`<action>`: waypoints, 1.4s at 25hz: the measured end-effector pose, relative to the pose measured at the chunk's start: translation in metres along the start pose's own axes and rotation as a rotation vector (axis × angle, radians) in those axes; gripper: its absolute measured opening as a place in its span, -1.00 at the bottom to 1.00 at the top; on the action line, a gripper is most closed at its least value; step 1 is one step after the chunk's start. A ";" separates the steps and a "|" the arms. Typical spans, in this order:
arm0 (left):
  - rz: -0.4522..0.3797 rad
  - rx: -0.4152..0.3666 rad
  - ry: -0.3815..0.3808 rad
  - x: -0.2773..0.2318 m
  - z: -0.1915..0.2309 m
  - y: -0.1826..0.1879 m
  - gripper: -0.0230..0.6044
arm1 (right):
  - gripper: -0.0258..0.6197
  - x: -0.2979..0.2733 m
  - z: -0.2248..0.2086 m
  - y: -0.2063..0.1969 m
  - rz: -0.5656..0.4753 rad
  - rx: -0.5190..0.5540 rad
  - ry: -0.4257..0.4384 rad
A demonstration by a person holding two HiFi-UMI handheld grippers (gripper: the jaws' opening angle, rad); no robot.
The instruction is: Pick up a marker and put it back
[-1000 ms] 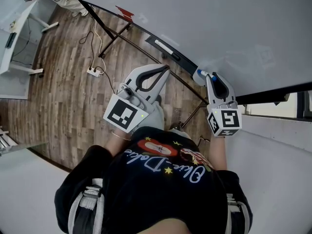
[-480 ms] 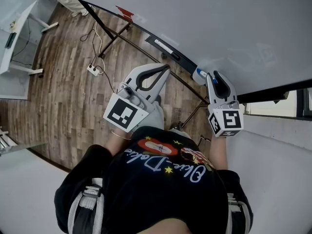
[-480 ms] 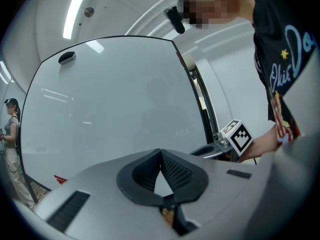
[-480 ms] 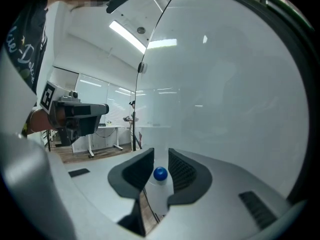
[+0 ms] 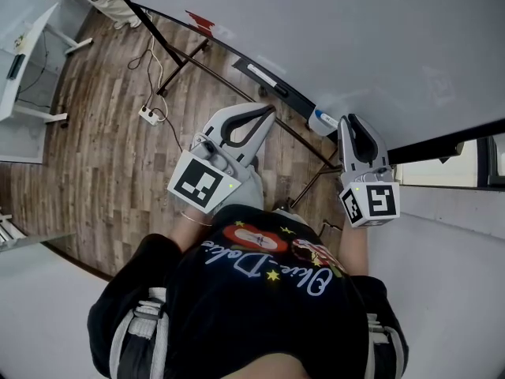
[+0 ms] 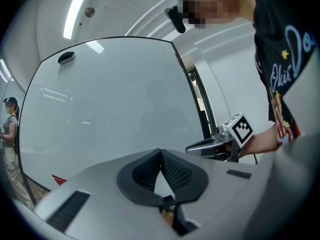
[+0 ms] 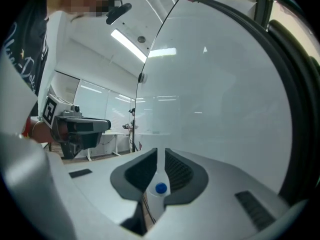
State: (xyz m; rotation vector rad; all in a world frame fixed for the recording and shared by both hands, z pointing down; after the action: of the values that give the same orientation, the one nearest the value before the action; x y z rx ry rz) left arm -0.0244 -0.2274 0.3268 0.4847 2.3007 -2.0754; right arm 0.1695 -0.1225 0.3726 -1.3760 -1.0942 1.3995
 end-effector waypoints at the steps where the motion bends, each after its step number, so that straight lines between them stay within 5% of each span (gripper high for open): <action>1: -0.001 0.001 -0.002 0.000 -0.001 0.000 -0.92 | -0.80 0.002 0.000 0.002 -0.008 0.000 0.000; 35: -0.018 0.002 -0.043 -0.007 -0.021 0.003 -0.92 | -0.92 0.041 -0.002 0.018 -0.062 -0.016 -0.009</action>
State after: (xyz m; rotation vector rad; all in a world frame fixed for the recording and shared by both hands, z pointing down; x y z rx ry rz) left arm -0.0124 -0.2082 0.3275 0.4165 2.2877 -2.0754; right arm 0.1707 -0.0871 0.3455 -1.3375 -1.1467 1.3565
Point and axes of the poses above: the fingertips, and each gripper's own axes: x backward along the fingers, z to its left, y out of its top, the point moved 7 cm from there along x, backward along the fingers, and after that the axes turned 9 degrees about z, right-handed, at the moved point
